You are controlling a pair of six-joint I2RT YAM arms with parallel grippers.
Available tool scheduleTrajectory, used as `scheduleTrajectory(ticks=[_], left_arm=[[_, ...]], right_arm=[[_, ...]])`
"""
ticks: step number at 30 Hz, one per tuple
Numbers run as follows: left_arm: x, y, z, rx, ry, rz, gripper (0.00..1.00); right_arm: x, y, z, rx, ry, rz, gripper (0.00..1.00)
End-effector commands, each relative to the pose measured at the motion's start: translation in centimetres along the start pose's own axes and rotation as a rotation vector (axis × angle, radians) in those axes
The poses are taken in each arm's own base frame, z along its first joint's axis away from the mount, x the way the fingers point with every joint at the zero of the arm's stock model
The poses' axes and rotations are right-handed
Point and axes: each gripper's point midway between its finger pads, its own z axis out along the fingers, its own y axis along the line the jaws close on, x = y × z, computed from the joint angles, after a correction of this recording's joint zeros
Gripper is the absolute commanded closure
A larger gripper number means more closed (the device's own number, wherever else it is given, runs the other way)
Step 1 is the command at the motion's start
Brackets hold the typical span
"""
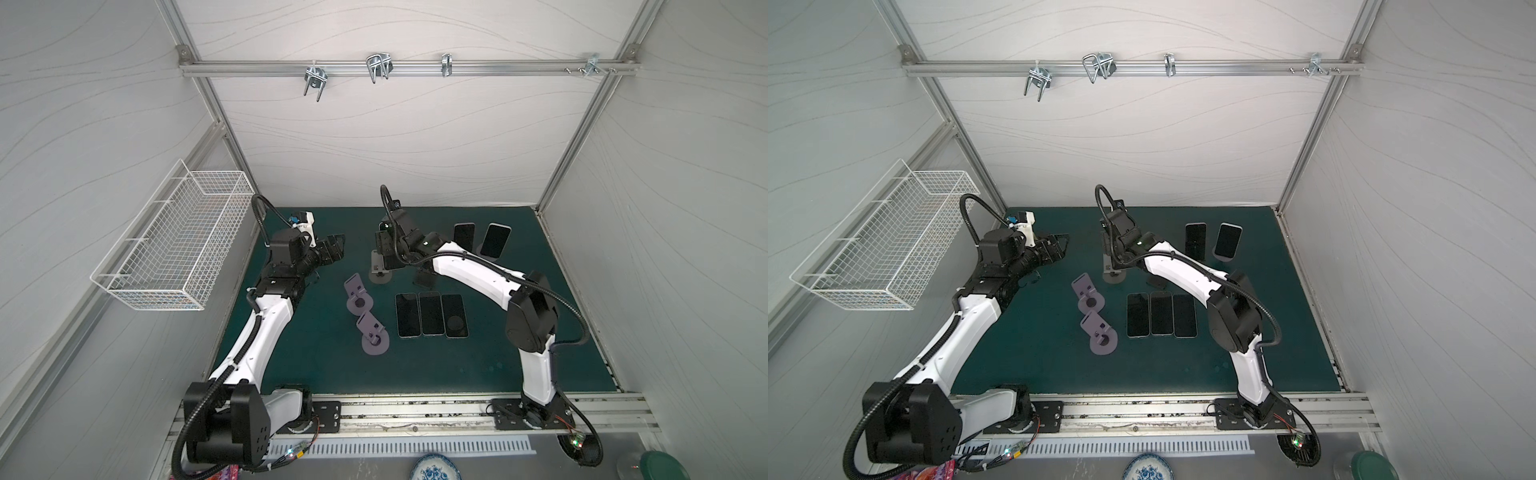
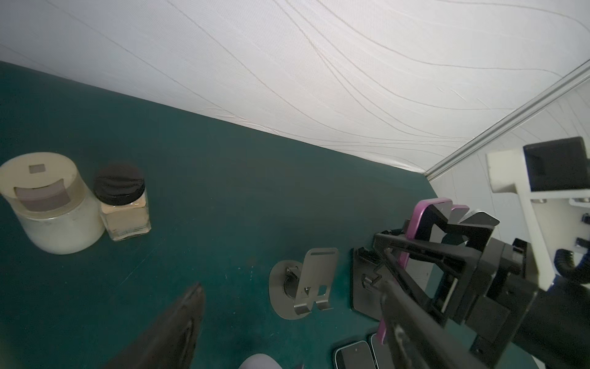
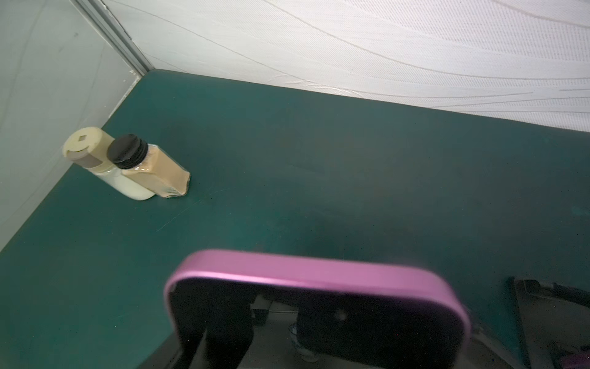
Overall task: Remove the phone from the phone stand
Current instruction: 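Lift the pink phone up off its lavender stand with the right gripper, then carry the pink phone toward the row of flat phones while the left arm swings nearer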
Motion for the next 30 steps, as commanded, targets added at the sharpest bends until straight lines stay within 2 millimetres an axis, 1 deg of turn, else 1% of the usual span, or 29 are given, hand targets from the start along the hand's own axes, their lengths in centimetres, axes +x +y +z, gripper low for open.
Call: scheduleTrajectory(ticks=[1,3,6,11,16,19,23,30], left_arm=[[-1.6,-1.0,-1.8,-0.011,-0.045,0.035,0.13],[-1.8,-1.8,-2.9,-0.003,-0.065,0.047,0.13],[-1.6,-2.9,-4.2,0.007,-0.062,0.056,0.13],[-0.8,-4.9,-5.7,0.037,-0.045,0.056,0.13],[0.0,-7.7,-6.1,0.068,-0.034,0.074,0.13],[0.2,-9.9,-6.2,0.106,-0.019,0.071,0.14],[0.5,-12.4,-6.4,0.150,-0.004,0.088,0.14],[2.0,-16.1,-5.6,0.201,0.029,0.123,0.14]], right_arm=[[-3.0,1.4,-3.6,-0.076,-0.085,0.029,0.31],[-2.8,1.4,-4.3,-0.087,-0.077,0.030,0.31],[-2.5,1.3,-5.6,-0.107,-0.071,0.037,0.31],[-1.9,0.8,-7.9,-0.140,-0.066,0.046,0.31],[-1.4,0.1,-10.5,-0.167,-0.058,0.043,0.31],[-0.8,-0.7,-12.2,-0.174,-0.051,0.041,0.31],[0.8,-2.5,-14.5,-0.175,-0.030,0.029,0.31],[4.0,-7.3,-17.9,-0.142,0.012,0.051,0.31]])
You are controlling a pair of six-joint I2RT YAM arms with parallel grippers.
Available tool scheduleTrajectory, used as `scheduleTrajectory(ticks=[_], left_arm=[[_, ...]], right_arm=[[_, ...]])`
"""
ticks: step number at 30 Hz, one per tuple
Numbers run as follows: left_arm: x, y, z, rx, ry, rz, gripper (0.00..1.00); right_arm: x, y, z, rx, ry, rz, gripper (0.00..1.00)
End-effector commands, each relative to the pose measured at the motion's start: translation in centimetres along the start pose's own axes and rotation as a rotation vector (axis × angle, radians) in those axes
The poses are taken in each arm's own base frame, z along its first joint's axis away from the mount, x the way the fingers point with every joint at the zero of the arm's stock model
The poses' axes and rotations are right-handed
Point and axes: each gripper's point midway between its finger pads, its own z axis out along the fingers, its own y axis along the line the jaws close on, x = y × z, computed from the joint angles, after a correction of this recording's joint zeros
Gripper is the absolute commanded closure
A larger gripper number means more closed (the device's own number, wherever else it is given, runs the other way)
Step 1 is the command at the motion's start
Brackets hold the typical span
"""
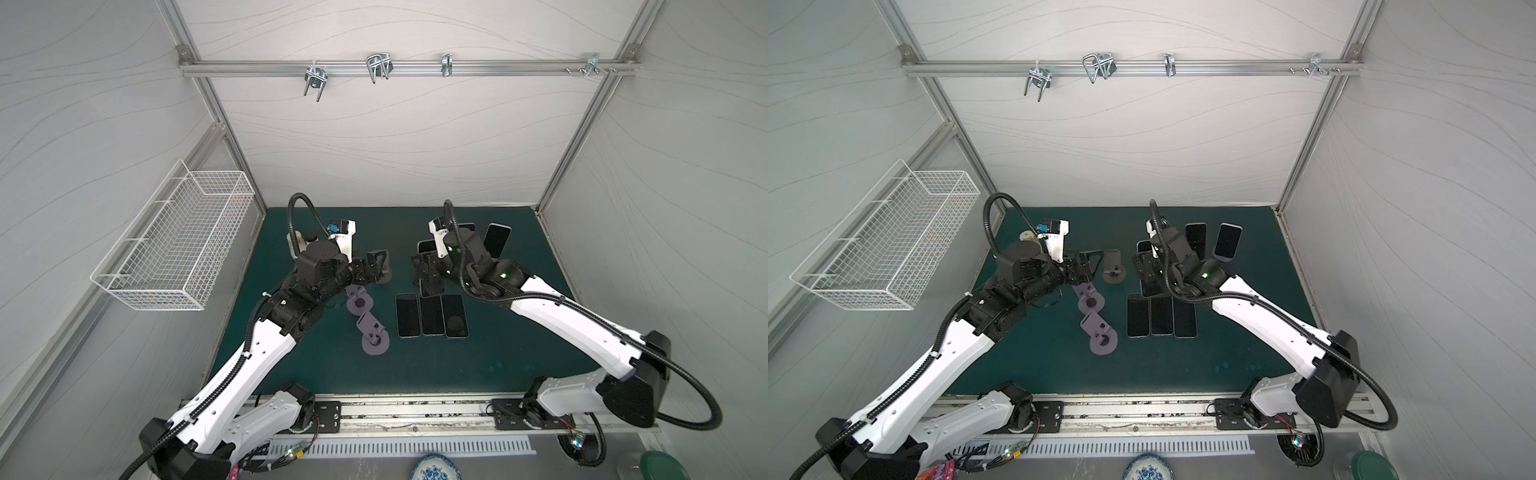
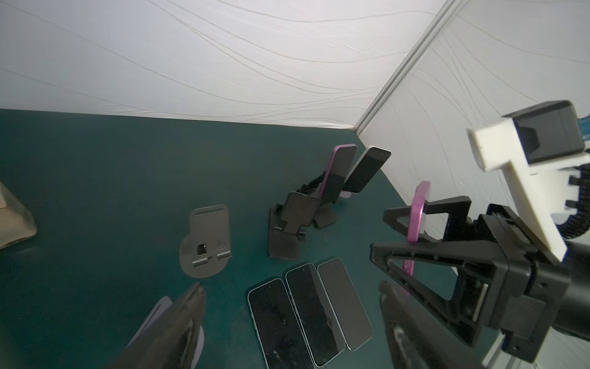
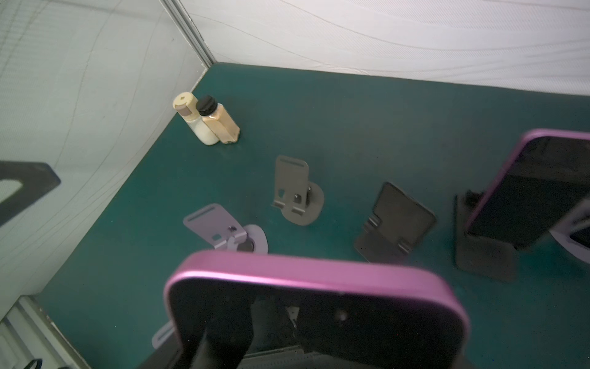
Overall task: Remove the phone from the phone stand
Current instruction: 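Carry the pink phone toward the row of flat phones while the left arm swings nearer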
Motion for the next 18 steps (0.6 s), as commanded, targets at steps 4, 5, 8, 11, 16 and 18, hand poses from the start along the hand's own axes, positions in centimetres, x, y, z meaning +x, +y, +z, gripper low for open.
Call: scheduleTrajectory(ticks=[4,5,8,11,16,18], left_arm=[[-1.5,-3.5,1.2,0.042,-0.029,0.011,0.14],[-1.4,-4.0,1.4,0.047,-0.025,0.018,0.14],[-1.0,-5.4,1.7,0.069,-0.019,0.032,0.14],[-0.5,-6.7,1.8,0.095,-0.014,0.047,0.14],[0.6,-7.5,1.8,0.115,0.007,0.062,0.14],[0.9,-7.4,1.8,0.119,0.004,0.063,0.14]], right_arm=[[2.0,-3.6,-4.0,0.034,0.022,0.023,0.31],[2.4,-4.2,-4.6,0.043,0.025,0.030,0.32],[3.6,-5.9,-6.1,0.079,0.039,0.053,0.32],[4.6,-7.3,-7.7,0.119,0.046,0.064,0.32],[6.2,-8.8,-9.3,0.169,0.058,0.075,0.32],[7.0,-9.3,-9.8,0.187,0.078,0.076,0.32]])
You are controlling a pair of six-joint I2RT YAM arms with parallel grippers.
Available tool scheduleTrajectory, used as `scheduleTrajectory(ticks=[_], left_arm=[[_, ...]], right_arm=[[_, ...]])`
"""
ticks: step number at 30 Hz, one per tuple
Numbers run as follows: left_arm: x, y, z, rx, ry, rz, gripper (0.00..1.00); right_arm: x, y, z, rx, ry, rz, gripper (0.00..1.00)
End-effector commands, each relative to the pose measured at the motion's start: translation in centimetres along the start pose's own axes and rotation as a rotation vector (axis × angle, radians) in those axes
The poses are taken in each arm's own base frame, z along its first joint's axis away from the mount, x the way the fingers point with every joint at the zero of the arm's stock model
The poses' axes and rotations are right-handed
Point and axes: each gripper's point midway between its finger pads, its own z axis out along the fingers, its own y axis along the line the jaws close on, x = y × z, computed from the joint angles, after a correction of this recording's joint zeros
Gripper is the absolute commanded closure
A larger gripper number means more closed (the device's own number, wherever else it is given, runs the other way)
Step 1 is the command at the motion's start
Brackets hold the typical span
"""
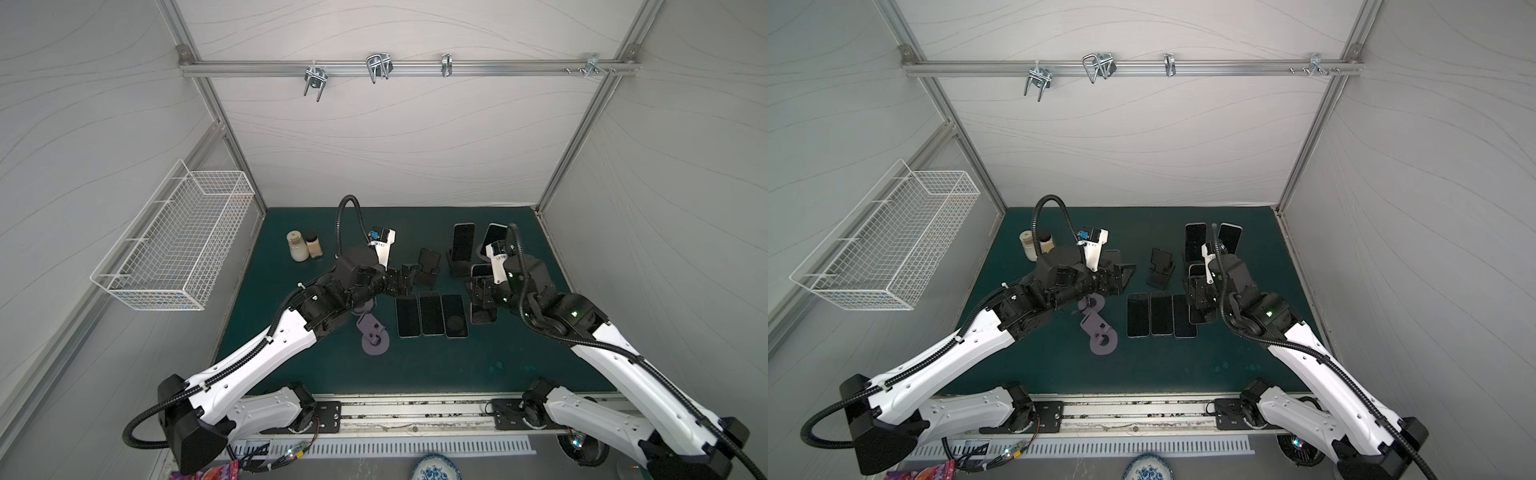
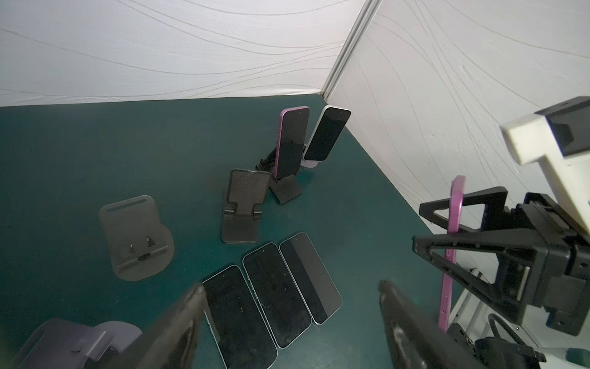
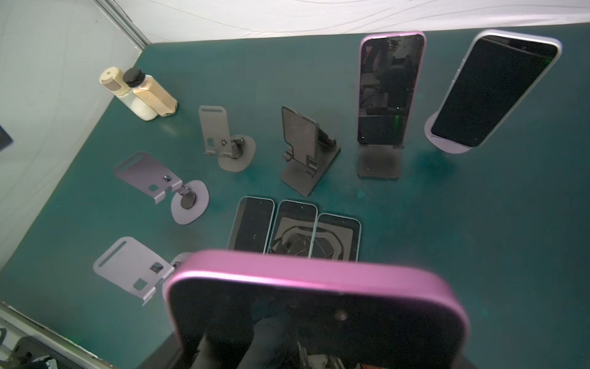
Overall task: Remove the phone from the phone stand
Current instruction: 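Carry the pink phone toward the row of flat phones while the left arm swings nearer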
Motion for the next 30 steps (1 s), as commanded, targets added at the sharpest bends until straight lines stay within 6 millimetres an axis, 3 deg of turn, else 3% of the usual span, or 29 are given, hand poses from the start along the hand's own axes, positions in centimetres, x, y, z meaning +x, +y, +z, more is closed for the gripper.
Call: scheduleTrajectory(ticks=[1,11,21,30], left_arm=[[-2.2,-0.8,-0.6,0.023,-0.086,-0.008,0.14],[-0.4,-1.0,-0.1,0.062,-0.050,0.002,0.13],[2.4,-1.7,0.1,0.125,0.044,0.007,0.13],[5.2,-2.3,1.1,0.178,0.117,0.022,0.13]], right_arm=[[1.3,-1.5,-0.9,0.053,0.033,0.001,0.33],[4.0,-4.4,-1.3,0.154,0.092,-0.014,0.33],[5.9,-5.6,0.7,0.136,0.108,-0.003,0.33],[7.4,-6.9,4.0,0.119,0.181,-0.002,0.33]])
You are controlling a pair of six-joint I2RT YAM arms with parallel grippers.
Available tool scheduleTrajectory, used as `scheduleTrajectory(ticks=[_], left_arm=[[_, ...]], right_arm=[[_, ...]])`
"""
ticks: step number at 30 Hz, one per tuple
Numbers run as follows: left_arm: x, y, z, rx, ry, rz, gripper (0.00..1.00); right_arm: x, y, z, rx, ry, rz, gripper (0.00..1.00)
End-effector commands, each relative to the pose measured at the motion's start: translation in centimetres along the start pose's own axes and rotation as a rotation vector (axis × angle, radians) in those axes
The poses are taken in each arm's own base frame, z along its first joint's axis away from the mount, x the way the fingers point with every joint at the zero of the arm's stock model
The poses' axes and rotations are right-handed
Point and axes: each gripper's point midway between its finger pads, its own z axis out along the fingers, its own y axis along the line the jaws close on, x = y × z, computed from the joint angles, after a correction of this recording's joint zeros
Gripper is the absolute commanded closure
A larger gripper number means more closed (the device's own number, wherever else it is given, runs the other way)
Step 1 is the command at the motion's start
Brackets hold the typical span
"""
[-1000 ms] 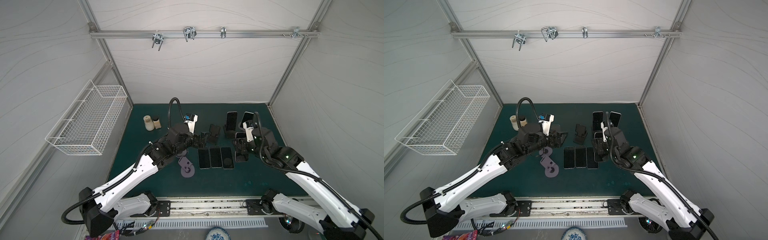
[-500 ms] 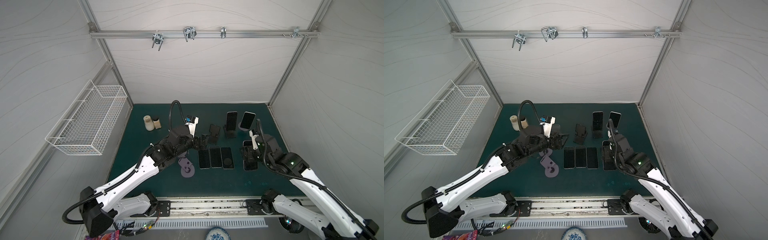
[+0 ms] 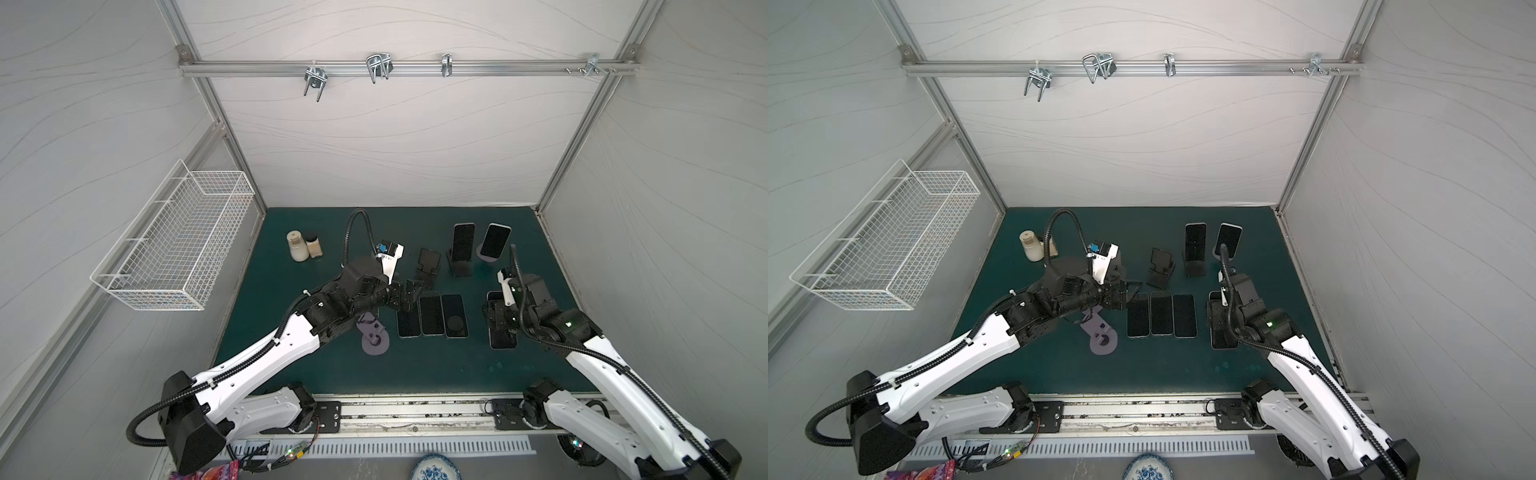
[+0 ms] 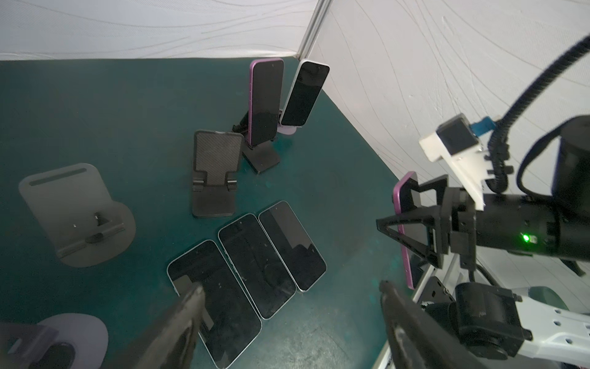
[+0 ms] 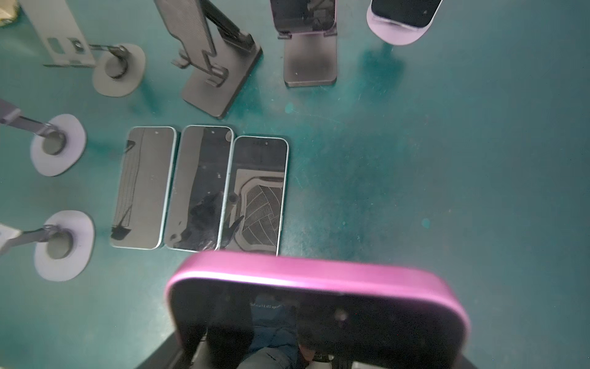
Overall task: Remove the phone from the phone stand
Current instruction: 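Carry the pink phone toward the row of flat phones while the left arm swings nearer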
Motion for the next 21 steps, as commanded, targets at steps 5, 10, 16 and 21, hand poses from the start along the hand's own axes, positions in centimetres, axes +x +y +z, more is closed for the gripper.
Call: scheduleTrajectory(ticks=[5,10,16,21], left_arm=[[2.5,-1.3,1.1,0.124,0.029,0.090,0.12],[4.8,-1.9,1.7,0.211,0.067,0.194,0.12],[8.7,-1.1,2.0,0.249,0.136,0.281,0.11],[9.4,-1.3,1.9,0.279,0.109,0.292,0.11]], right_arm=[[-1.5,0.3,2.3,-0.061,-0.008,0.028,0.34],[-1.6,0.1,4.0,-0.055,0.010,0.055,0.34],[-1.4,-0.3,5.5,-0.038,0.040,0.048,0.34],[-1.5,-0.6,6.1,-0.028,0.046,0.034,0.33]])
